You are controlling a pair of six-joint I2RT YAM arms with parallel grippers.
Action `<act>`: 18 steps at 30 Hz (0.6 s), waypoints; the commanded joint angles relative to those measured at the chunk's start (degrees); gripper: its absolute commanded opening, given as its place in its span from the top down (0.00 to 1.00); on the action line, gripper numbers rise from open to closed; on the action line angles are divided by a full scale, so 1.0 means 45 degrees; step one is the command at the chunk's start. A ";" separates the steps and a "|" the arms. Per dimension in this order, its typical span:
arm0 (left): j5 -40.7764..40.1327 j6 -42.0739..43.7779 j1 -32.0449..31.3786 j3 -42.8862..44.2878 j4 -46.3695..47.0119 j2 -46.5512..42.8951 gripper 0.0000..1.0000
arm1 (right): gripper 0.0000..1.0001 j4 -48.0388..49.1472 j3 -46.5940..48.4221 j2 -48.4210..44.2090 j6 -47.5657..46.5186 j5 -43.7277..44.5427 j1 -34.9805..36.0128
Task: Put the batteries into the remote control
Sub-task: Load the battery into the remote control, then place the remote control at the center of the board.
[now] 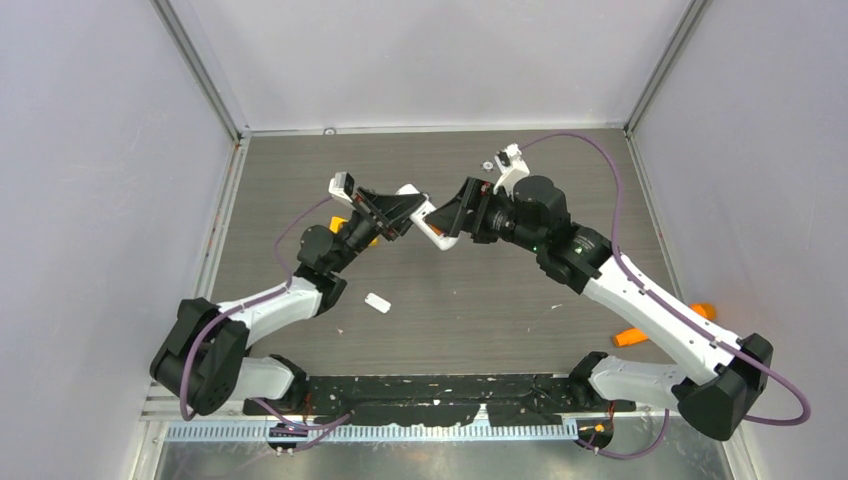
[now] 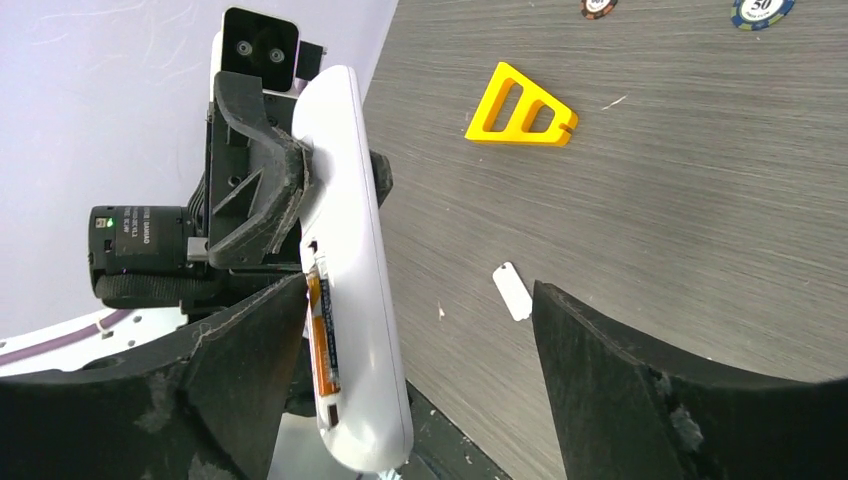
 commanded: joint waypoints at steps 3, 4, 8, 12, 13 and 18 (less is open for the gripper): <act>0.0995 0.1984 0.0573 -0.0452 0.0025 -0.1292 1.00 | 0.10 0.0151 -0.0130 -0.1191 -0.0355 -0.0045 -0.0163; 0.1236 0.2205 0.0691 -0.0492 -0.0047 -0.1364 1.00 | 0.10 0.0227 -0.0154 -0.1271 -0.0392 -0.0108 -0.0203; 0.2447 0.2829 0.1387 -0.0650 0.0197 -0.1590 1.00 | 0.10 0.0576 -0.0227 -0.1915 -0.0904 -0.0484 -0.0322; 0.4031 0.3341 0.2103 -0.0638 0.0556 -0.1738 1.00 | 0.11 0.0698 -0.0148 -0.2206 -0.2167 -0.0725 -0.0392; 0.4325 0.3509 0.2286 -0.0674 0.0525 -0.1859 1.00 | 0.12 0.0674 -0.0129 -0.2218 -0.2641 -0.0751 -0.0405; 0.5336 0.5176 0.2945 -0.0561 -0.1784 -0.3264 1.00 | 0.14 0.0148 0.0020 -0.1983 -0.3996 -0.0766 -0.0442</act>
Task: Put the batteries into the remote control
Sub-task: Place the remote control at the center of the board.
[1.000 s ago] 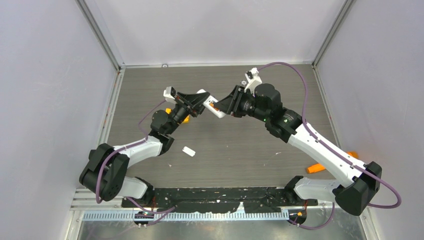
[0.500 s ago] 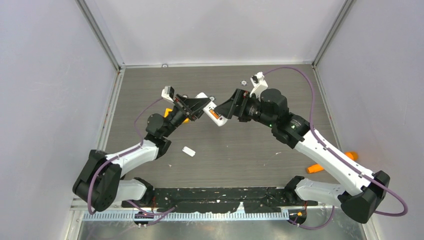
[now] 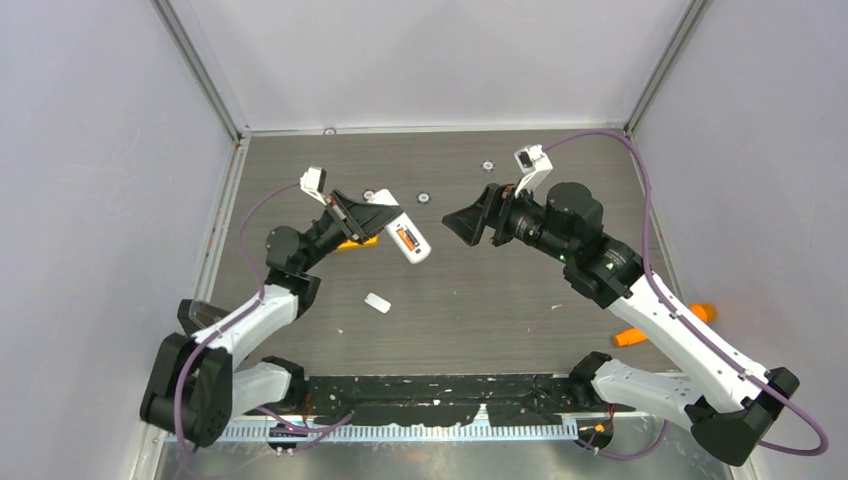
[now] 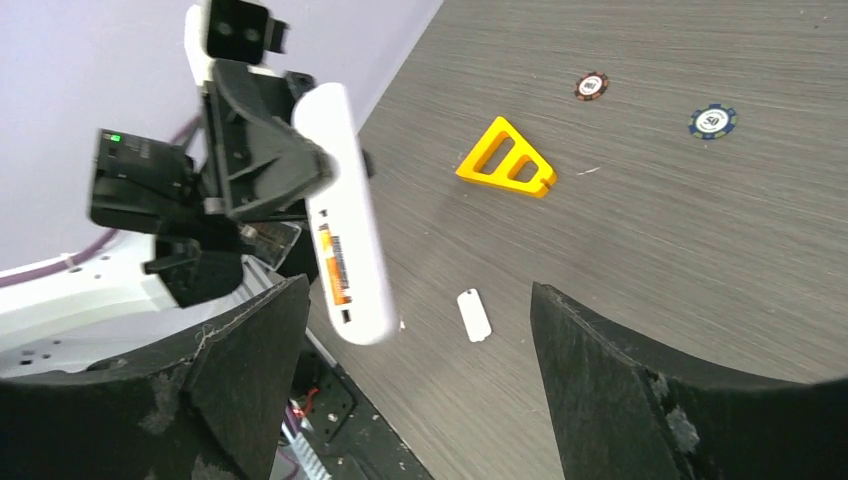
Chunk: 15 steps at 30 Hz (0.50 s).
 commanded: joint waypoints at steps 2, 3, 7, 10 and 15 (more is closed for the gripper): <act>0.1364 0.3037 0.0454 0.0368 -0.3103 -0.2152 1.00 | 0.15 0.0011 0.0440 0.0439 -0.1931 -0.0830 -0.0089; 0.1256 0.3643 0.0460 0.0570 -0.4256 -0.2523 1.00 | 0.14 0.0005 0.0555 0.0584 -0.2044 -0.1098 -0.0086; 0.0502 0.5093 0.0457 0.1149 -0.7688 -0.3531 1.00 | 0.13 0.0166 0.1184 0.1341 -0.3243 -0.2319 0.0502; -0.0019 0.4986 0.0450 0.1256 -0.8948 -0.3929 1.00 | 0.12 -0.0319 0.1944 0.2049 -0.4610 -0.1176 0.1892; -0.0999 0.4214 0.0447 0.1079 -0.9551 -0.4491 1.00 | 0.11 -0.0979 0.3468 0.3572 -0.5932 0.0730 0.3870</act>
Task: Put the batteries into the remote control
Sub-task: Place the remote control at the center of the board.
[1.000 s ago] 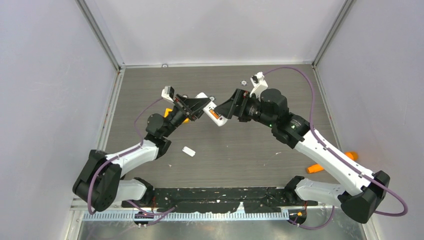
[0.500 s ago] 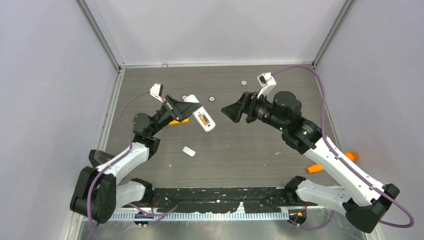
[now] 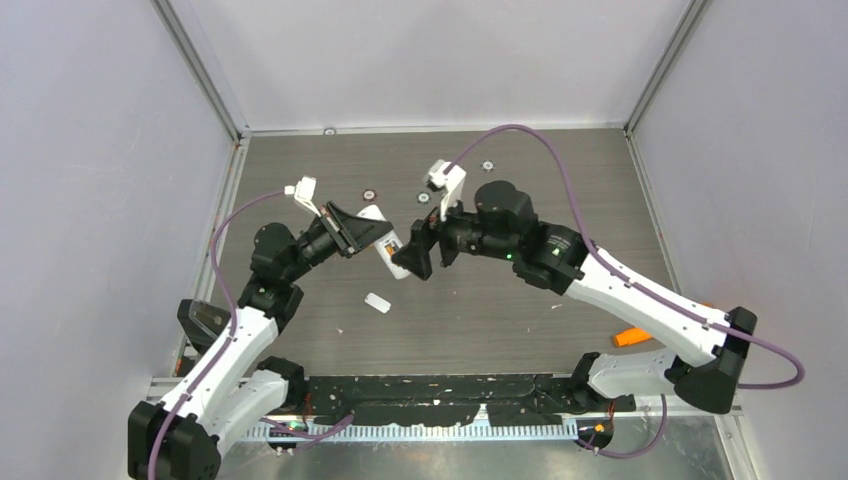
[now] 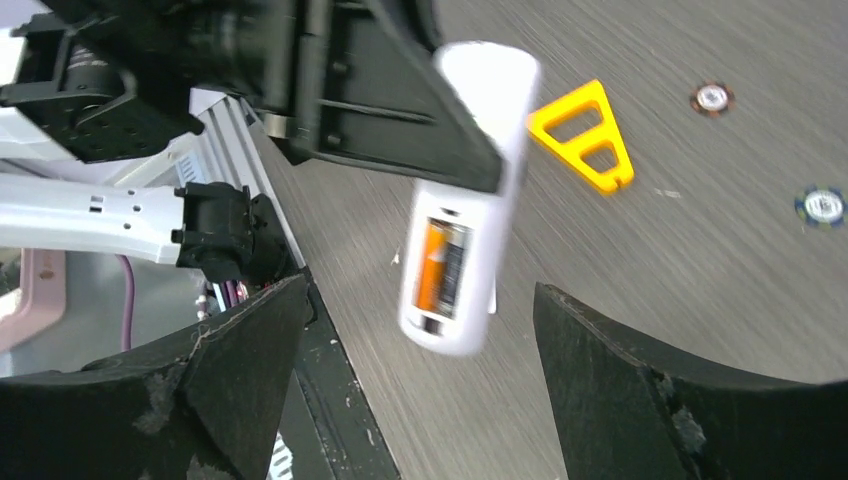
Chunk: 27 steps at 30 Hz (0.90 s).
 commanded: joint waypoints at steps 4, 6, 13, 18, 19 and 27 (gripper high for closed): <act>-0.1317 -0.0633 0.0056 0.0225 -0.1416 -0.0918 1.00 | 0.11 -0.0400 0.1937 0.1648 -0.2243 0.2196 0.1647; -0.1421 -0.0824 0.0059 0.0199 -0.1559 -0.1063 1.00 | 0.11 -0.0644 0.2187 0.1998 -0.2524 0.2422 0.1846; -0.1569 -0.1158 0.0048 0.0151 -0.1694 -0.1282 1.00 | 0.13 -0.1312 0.2776 0.3092 -0.2973 0.3462 0.2335; -0.1619 -0.1233 0.0039 0.0012 -0.1602 -0.1277 0.98 | 0.34 -0.1538 0.2936 0.3483 -0.2984 0.3591 0.2382; -0.1636 -0.1270 0.0035 -0.0021 -0.1524 -0.1257 0.96 | 0.38 -0.1554 0.2906 0.3512 -0.2972 0.3623 0.2368; -0.1776 -0.0947 0.0059 0.0028 -0.1891 -0.1150 0.50 | 0.74 -0.1706 0.2721 0.3592 -0.2981 0.4100 0.2383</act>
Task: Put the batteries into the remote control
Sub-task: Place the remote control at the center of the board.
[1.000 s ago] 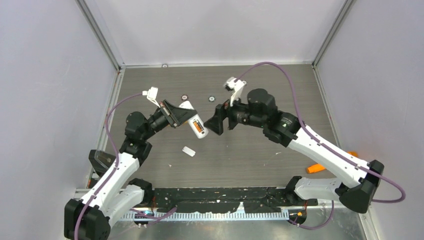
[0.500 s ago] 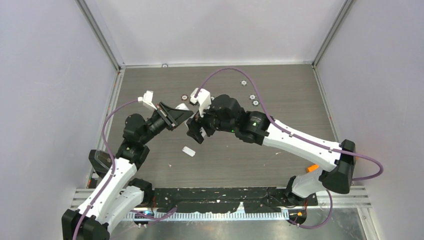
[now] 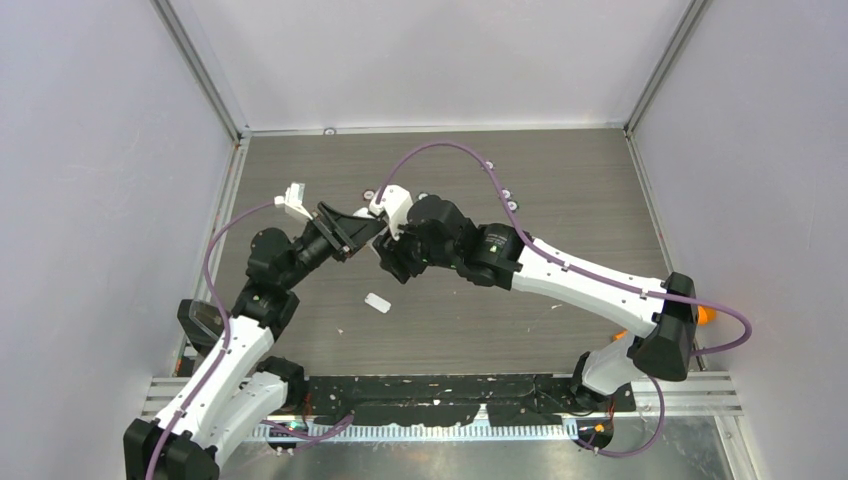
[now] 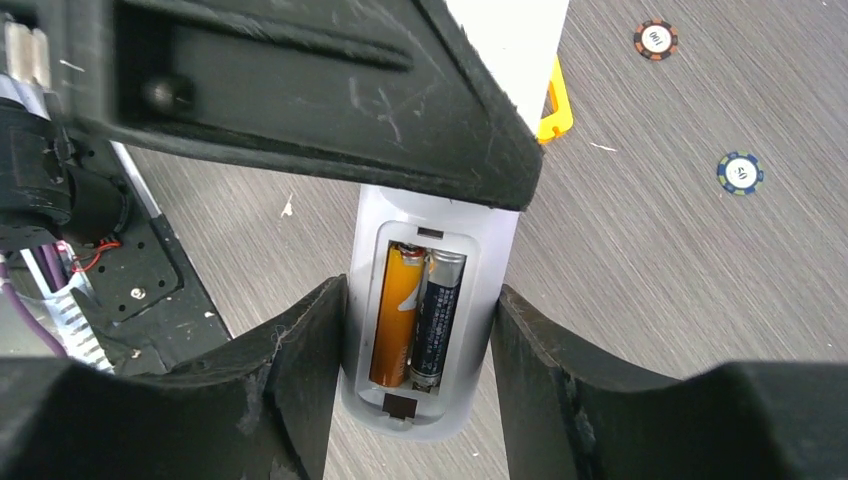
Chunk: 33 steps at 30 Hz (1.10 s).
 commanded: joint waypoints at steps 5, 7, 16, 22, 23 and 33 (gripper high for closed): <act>-0.1213 0.2153 0.0141 0.1091 -0.3216 -0.0335 0.14 | 0.77 -0.0372 -0.0334 -0.0328 -0.1111 0.0605 -0.0257; -0.2092 0.2806 0.0348 0.1560 -0.5172 -0.0400 0.09 | 0.79 -0.0395 -0.1075 -0.0613 -0.1381 0.0092 -0.0658; -0.3180 0.3560 0.2327 0.1302 -0.8857 0.0054 0.08 | 0.82 -0.0978 -0.3237 -0.0077 -0.4888 -0.1206 -0.1282; -0.2851 0.3722 0.2770 0.1038 -0.8616 0.0261 0.09 | 0.83 -0.1629 -0.2663 0.1495 -0.6653 -0.0302 -0.1298; -0.2815 0.3760 0.2814 0.1022 -0.8590 0.0269 0.09 | 0.83 -0.1632 -0.2582 0.1788 -0.6833 -0.0372 -0.1286; -0.1866 0.3776 0.2924 0.0651 -0.7746 0.0545 0.10 | 0.82 -0.1525 -0.2752 0.3421 -0.7280 -0.0531 -0.1282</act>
